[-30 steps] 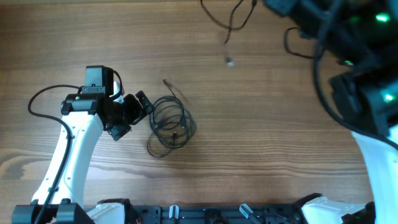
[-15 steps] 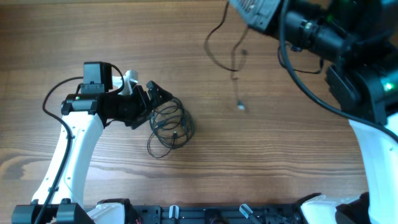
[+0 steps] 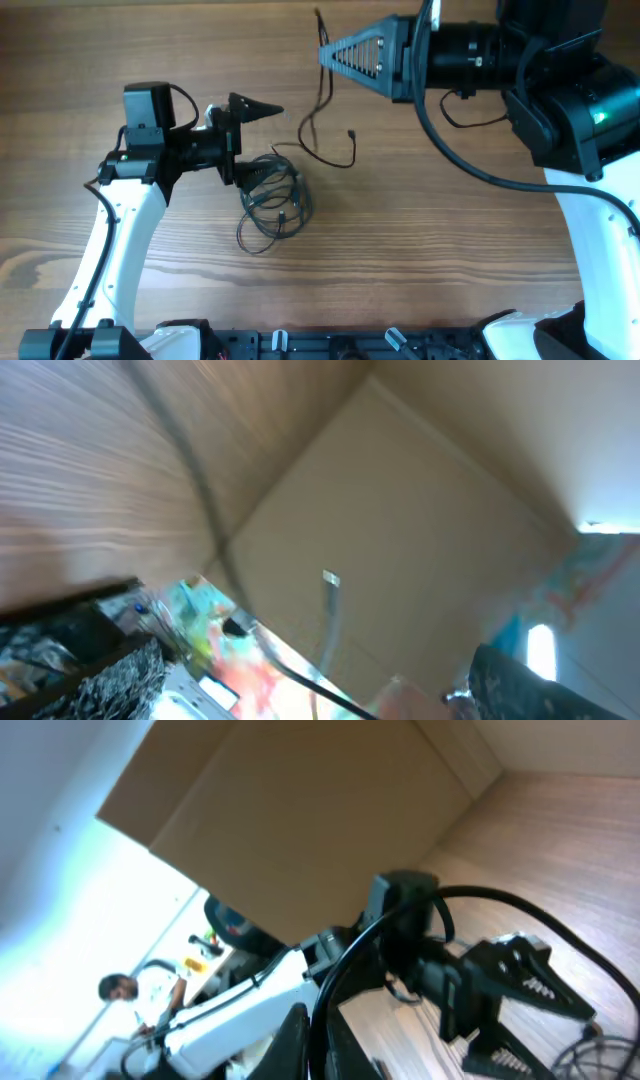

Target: Untangle cables

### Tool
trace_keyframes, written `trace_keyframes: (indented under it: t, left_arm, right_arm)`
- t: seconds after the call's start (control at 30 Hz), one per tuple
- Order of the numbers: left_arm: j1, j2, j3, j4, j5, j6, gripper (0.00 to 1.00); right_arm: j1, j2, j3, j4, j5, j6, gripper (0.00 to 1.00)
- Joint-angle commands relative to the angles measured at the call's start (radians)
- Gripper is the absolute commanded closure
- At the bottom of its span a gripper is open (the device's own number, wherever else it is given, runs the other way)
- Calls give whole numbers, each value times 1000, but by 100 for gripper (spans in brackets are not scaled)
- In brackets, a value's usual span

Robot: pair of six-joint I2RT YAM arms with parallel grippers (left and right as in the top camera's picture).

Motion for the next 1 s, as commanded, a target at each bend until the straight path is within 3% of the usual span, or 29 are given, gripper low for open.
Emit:
trace_keyframes:
  t: [0.0,0.2,0.37,0.5,0.73,0.87,0.97]
  left_arm:
    - [3,-4,9,96,147,-177,0]
    - [2,-4,9,240,202,-345,0]
    - [2,-4,9,250,206,-348,1]
    - [2,-4,9,250,214,-357,1]
    - [2,-3,9,250,127,-579,0]
    - [2,-3,9,254,122,-704,9]
    - [2,-3,9,322,122,-791,8]
  right_arm:
    - [-1,30,1,-44,-40,-109,94]
    - [27,84,1,-51,-40,-109,94]
    - [49,115,1,-3,-37,-108,94]
    - [49,116,1,11,169,-106,95]
    - [64,116,1,33,160,-106,96]
    - [93,119,1,61,172,-106,96]
    - [124,121,1,73,189,-107,96]
